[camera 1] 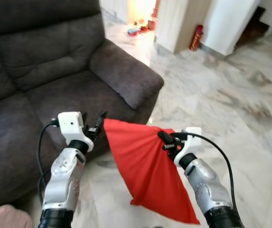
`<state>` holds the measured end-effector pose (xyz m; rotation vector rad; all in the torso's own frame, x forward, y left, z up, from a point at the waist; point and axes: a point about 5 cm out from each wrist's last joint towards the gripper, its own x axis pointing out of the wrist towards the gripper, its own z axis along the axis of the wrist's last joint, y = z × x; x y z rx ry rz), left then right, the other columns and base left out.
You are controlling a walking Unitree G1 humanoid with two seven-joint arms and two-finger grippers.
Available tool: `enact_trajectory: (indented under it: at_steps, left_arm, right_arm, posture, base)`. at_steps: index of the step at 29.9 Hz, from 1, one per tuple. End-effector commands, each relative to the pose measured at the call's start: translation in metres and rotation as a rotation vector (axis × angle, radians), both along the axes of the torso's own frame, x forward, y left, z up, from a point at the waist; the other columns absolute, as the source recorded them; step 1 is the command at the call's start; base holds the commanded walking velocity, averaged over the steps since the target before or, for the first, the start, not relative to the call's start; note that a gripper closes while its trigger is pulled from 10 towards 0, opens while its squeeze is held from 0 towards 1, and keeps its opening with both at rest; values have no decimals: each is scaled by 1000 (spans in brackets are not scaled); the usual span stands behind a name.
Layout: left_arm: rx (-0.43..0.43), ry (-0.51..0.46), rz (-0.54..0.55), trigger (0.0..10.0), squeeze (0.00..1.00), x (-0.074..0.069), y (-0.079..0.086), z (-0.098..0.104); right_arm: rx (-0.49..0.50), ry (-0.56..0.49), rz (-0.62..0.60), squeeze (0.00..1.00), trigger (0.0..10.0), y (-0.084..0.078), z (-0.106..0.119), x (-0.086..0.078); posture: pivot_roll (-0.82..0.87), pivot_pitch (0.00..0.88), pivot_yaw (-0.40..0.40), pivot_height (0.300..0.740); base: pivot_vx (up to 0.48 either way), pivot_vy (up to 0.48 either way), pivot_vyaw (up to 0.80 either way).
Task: Move the pillow to the sofa from floor
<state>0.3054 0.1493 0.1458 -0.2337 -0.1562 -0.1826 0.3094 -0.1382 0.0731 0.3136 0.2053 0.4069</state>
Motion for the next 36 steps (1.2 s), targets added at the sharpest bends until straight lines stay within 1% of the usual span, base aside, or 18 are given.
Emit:
enact_trajectory:
  at_steps: [1,5,10,12,13,15,16,17,18,20,21,22,27,29,30,32,36]
  left_arm:
    - [15,9,2,10000,0,0,2,-1]
    - [18,10,0,10000,0,0,2,-1]
    - [35,15,-7,10000,0,-1,6,-2]
    - [34,18,-3,10000,0,-1,9,-2]
    - [44,22,-3,10000,0,-1,13,-2]
    - [49,22,-4,10000,0,-1,16,-2]
    - [51,23,-4,10000,0,-1,18,-2]
    - [51,23,-4,10000,0,-1,18,-2]
    - [54,23,-7,10000,0,-1,22,-1]
    - [69,26,-36,10000,0,-1,26,-1]
    - [73,27,-43,10000,0,-2,27,-1]
    - [88,35,-65,10000,0,-2,28,-1]
    - [141,59,-133,10000,0,-6,30,-4]
    - [185,88,-200,10000,0,-10,34,-6]
    - [187,91,-205,10000,0,-11,35,-6]
    - [201,107,-271,10000,0,-16,38,-6]
    - [251,128,-368,10000,0,-24,40,-6]
  right_arm:
    - [26,-169,-3,0,10000,1,36,13]
    - [24,-173,-4,0,10000,1,36,13]
    - [33,-197,2,0,10000,0,39,12]
    - [43,-203,23,0,10000,0,40,11]
    - [42,-209,55,0,10000,1,42,10]
    - [41,-210,81,0,10000,2,42,8]
    - [54,-214,114,0,10000,4,43,6]
    - [54,-214,114,0,10000,4,43,6]
    - [64,-215,153,0,10000,6,44,3]
    - [92,-217,241,0,10000,11,45,-4]
    - [100,-215,260,0,10000,12,46,-5]
    - [95,-214,305,0,10000,14,45,-9]
    - [81,-196,383,0,10000,14,42,-17]
    - [72,-185,450,0,10000,14,40,-24]
    - [72,-182,458,0,10000,13,40,-25]
    - [66,-163,519,0,10000,13,39,-32]
    - [64,-145,571,0,10000,13,37,-38]
  posture:
    - [13,75,-55,740]
    - [15,75,-56,740]
    - [16,73,-55,740]
    - [16,72,-54,740]
    - [17,71,-53,740]
    - [17,71,-53,740]
    - [16,68,-54,740]
    - [16,68,-54,740]
    - [15,66,-54,740]
    - [16,62,-56,740]
    - [16,62,-56,740]
    - [18,60,-57,740]
    - [20,57,-57,740]
    - [21,52,-57,740]
    - [21,50,-57,740]
    - [24,49,-57,740]
    - [28,47,-57,740]
  base:
    - [0,0,-800]
    - [0,0,-800]
    - [0,0,0]
    - [0,0,0]
    - [0,0,0]
    - [0,0,0]
    - [0,0,0]
    - [0,0,0]
    - [0,0,0]
    - [0,0,0]
    - [0,0,0]
    - [0,0,0]
    - [0,0,0]
    - [0,0,0]
    - [0,0,0]
    - [0,0,0]
    - [0,0,0]
